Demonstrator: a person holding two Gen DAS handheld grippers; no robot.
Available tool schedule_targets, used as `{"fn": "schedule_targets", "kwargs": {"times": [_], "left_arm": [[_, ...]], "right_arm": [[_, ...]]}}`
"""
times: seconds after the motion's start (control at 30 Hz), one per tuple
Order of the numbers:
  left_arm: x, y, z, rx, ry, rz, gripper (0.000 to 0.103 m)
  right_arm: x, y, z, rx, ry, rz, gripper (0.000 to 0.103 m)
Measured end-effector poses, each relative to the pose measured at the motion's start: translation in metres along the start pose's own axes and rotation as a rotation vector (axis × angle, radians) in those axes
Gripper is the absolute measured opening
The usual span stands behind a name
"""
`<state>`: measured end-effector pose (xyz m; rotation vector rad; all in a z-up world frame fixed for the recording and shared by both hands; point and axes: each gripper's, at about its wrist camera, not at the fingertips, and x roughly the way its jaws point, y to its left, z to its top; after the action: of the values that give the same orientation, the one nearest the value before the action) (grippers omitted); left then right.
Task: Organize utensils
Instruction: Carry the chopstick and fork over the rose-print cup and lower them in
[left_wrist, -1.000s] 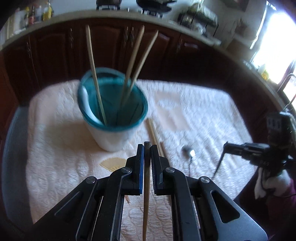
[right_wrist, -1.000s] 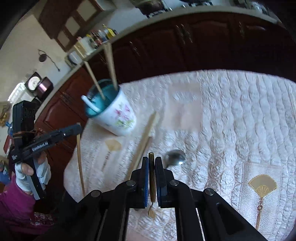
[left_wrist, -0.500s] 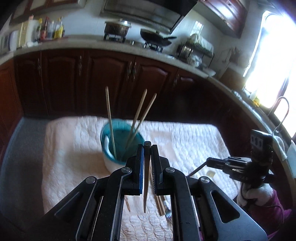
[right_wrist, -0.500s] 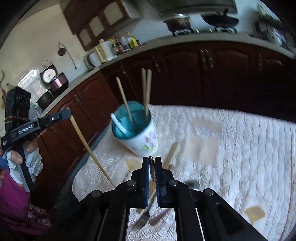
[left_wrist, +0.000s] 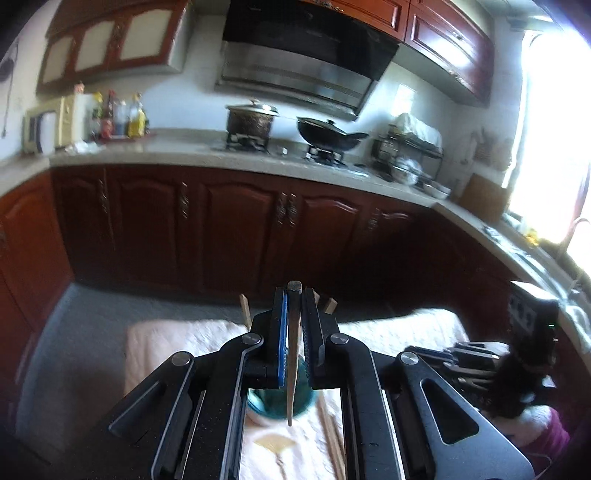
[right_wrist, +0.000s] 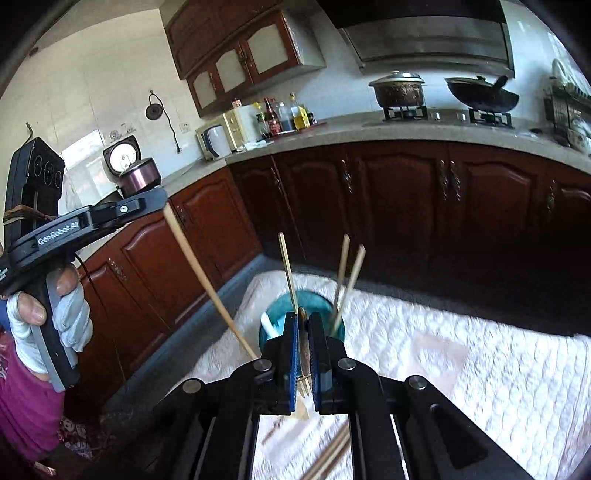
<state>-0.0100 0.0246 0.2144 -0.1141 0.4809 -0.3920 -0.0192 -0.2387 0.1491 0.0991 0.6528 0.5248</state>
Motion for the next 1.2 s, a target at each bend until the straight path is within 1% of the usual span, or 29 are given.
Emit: {"fn": "schedule_targets", "kwargs": {"times": [0.2, 0.37, 0.6, 0.87, 1.0, 1.2], "left_arm": [[0.036, 0.009, 0.002, 0.021, -0.004, 0.082, 0.006], [0.069, 0.012, -0.007, 0.036, 0.019, 0.118, 0.006], [0.098, 0.020, -0.020, 0.010, 0.062, 0.130, 0.006], [0.121, 0.030, -0.039, -0.018, 0.121, 0.142, 0.006], [0.126, 0.033, -0.046, -0.024, 0.143, 0.143, 0.006], [0.124, 0.033, -0.047, -0.026, 0.139, 0.143, 0.006]], "right_arm": [[0.035, -0.001, 0.013, -0.005, 0.024, -0.015, 0.005], [0.069, -0.008, 0.005, 0.019, 0.084, -0.013, 0.005], [0.102, -0.031, -0.015, 0.080, 0.161, -0.009, 0.005], [0.125, -0.045, -0.029, 0.131, 0.207, -0.002, 0.005], [0.130, -0.049, -0.035, 0.143, 0.220, 0.002, 0.005], [0.130, -0.051, -0.034, 0.156, 0.219, 0.008, 0.005]]}}
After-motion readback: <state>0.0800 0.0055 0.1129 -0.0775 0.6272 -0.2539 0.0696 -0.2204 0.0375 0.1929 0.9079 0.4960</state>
